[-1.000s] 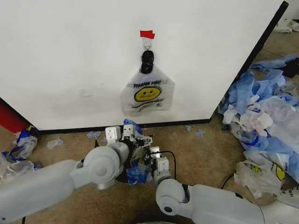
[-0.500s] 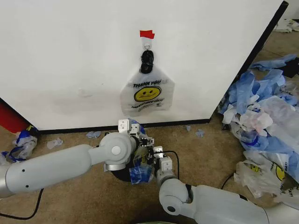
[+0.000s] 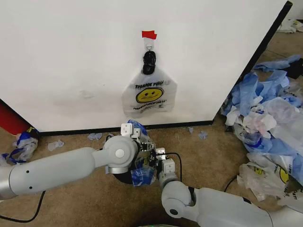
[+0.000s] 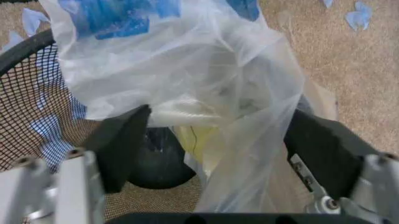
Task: Pick up the garbage bag from the wall and place it over the trash bin.
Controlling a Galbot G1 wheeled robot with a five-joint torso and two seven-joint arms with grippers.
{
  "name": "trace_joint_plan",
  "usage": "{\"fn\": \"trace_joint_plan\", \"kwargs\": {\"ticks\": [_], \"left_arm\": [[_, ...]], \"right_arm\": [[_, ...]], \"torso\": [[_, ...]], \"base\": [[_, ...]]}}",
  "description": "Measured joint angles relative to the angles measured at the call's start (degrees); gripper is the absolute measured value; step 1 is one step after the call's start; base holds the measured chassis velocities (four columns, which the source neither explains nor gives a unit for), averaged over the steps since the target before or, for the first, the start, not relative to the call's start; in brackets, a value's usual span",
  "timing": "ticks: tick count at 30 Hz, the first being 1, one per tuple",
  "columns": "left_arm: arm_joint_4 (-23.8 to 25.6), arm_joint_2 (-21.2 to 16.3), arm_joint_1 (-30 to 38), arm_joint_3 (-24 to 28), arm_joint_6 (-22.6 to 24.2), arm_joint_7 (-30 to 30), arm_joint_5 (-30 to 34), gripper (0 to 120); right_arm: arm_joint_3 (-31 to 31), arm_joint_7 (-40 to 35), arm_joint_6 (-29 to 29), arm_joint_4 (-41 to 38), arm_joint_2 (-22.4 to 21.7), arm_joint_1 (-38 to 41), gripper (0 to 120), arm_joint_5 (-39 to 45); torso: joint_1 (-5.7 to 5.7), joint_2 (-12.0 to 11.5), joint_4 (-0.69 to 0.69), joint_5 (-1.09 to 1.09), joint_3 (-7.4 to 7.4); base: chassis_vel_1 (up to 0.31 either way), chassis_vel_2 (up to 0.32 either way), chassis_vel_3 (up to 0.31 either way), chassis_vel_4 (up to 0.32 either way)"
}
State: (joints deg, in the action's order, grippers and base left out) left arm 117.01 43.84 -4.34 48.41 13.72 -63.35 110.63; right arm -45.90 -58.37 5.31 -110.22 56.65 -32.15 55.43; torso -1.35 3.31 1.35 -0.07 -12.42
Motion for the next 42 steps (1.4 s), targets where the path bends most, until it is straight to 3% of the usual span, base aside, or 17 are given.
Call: {"fn": "trace_joint_plan", "kwargs": {"ticks": [13,22,32,42], "left_arm": [[0.4,-0.9,-1.7,-0.3,-0.5,-0.2,-2.5,34],[3.1,-4.4,-3.1,-2.1,-0.5,-0.1,-3.8,1],[7.0,-9.3,-4.5,-6.5,-0.5,-0.1,-4.2,0],[13.8,-17.2,-20.5,-19.9,0.0,1.0,-7.2,0]], "right_arm": [[0.6,0.0,-0.1,-0.1,0.0,-0.4,2,-0.3],[2.5,0.3,-0.6,0.0,-0.3,-0.8,1,-0.1],[3.4,0.5,-0.9,-0.3,-0.4,-1.3,1,0.0],[5.4,1.3,-2.5,-0.5,-0.2,-2.3,1,0.6]], "torso": [[0.00,0.0,0.01,0.00,0.00],[0.00,0.0,0.00,0.00,0.00],[0.00,0.0,0.01,0.00,0.00],[0.00,0.0,-0.01,-0.03,0.00]], "base": [[0.000,0.000,0.000,0.000],[0.000,0.000,0.000,0.000],[0.000,0.000,0.000,0.000],[0.000,0.000,0.000,0.000]]}}
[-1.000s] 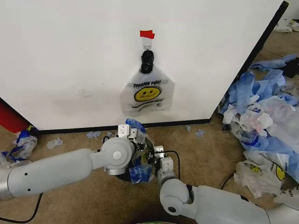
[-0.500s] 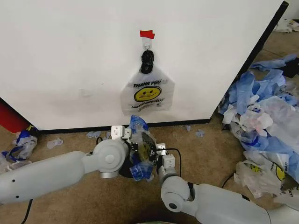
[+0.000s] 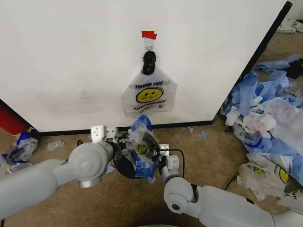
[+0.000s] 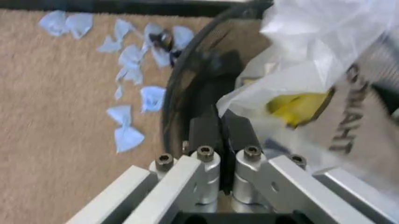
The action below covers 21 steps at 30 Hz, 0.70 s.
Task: Pick up the garbage bag from the wall and place it over the trash bin.
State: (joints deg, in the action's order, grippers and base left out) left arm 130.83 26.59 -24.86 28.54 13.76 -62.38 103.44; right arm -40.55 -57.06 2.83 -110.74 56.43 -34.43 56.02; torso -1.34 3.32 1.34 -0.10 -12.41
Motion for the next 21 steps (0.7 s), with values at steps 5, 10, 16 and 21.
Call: {"fn": "trace_joint_plan", "kwargs": {"ticks": [5,10,16,21], "left_arm": [[1.7,-2.7,-4.7,-2.5,-0.2,1.2,-2.6,0],[1.9,-4.2,-6.5,-4.1,-0.5,2.0,-4.2,0],[0.9,-3.9,-7.5,-4.3,-0.7,2.1,-5.6,0],[-0.2,-3.6,-7.6,-4.3,-0.7,2.2,-6.4,0]], "right_arm": [[0.7,0.1,-0.2,-0.7,-0.4,-0.5,1,0.3],[1.5,0.3,-0.7,-1.8,-0.4,-1.1,1,0.9],[3.2,1.2,-1.8,-2.8,-0.7,-2.0,1,1.8],[5.6,2.8,-3.6,-3.3,-1.1,-2.9,1,2.7]], "torso": [[0.00,0.0,0.02,0.02,0.00],[0.00,0.0,0.02,0.03,0.00],[0.00,0.0,0.02,0.02,0.00],[0.00,0.0,0.02,0.03,0.00]], "base": [[0.000,0.000,0.000,0.000],[0.000,0.000,0.000,0.000],[0.000,0.000,0.000,0.000],[0.000,0.000,0.000,0.000]]}}
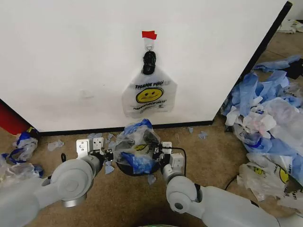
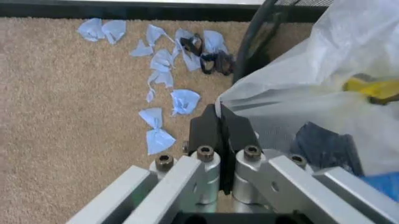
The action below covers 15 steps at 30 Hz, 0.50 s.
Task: Pick up the garbage bag from the wall and place it over the trash bin.
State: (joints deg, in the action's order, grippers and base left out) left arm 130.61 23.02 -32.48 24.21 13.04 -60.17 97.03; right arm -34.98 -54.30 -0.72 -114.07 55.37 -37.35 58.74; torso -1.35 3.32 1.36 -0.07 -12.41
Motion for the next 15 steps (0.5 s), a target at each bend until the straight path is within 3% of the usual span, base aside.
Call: {"fn": "trace_joint_plan", "kwargs": {"ticks": [15], "left_arm": [[0.8,-0.2,-0.9,-2.0,-0.2,0.1,-1.1,0]], "right_arm": [[4.0,2.3,-3.0,-1.6,0.4,-3.0,1,2.7]], "torso": [[0.00,0.0,0.00,0.00,0.00]], "base": [[0.000,0.000,0.000,0.000]]}}
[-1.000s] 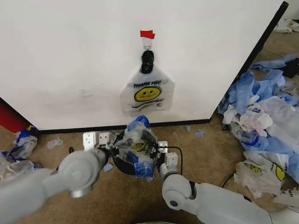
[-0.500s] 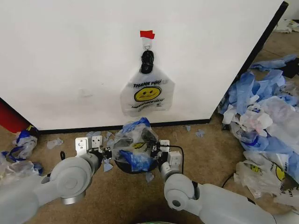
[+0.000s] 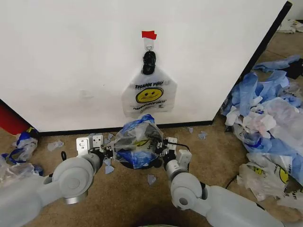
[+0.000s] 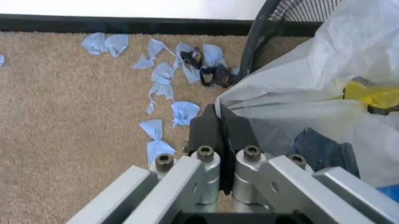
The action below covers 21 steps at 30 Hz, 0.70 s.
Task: Pick up the garbage bag from the wall and place it over the trash bin.
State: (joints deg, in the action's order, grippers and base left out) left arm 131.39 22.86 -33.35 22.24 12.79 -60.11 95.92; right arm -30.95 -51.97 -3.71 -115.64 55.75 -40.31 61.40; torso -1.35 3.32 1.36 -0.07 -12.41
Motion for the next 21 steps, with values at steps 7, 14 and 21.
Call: {"fn": "trace_joint_plan", "kwargs": {"ticks": [7,14,21], "left_arm": [[0.6,-1.1,-5.0,-4.5,0.0,0.5,-2.2,0],[0.3,-1.2,-10.6,-9.5,0.1,1.3,-3.8,0],[-0.2,-0.2,-15.8,-13.1,0.0,1.6,-5.6,0]], "right_arm": [[1.1,0.0,-0.2,-0.3,0.7,-0.8,1,0.8],[1.5,0.0,-0.3,-0.3,0.9,-1.1,1,0.9],[2.4,0.0,-0.3,-0.5,0.8,-1.1,1,1.0]], "torso": [[0.00,0.0,-0.01,0.00,0.00],[0.00,0.0,-0.01,-0.01,0.00],[0.00,0.0,0.00,0.00,0.00]], "base": [[0.000,0.000,0.000,0.000],[0.000,0.000,0.000,0.000],[0.000,0.000,0.000,0.000]]}}
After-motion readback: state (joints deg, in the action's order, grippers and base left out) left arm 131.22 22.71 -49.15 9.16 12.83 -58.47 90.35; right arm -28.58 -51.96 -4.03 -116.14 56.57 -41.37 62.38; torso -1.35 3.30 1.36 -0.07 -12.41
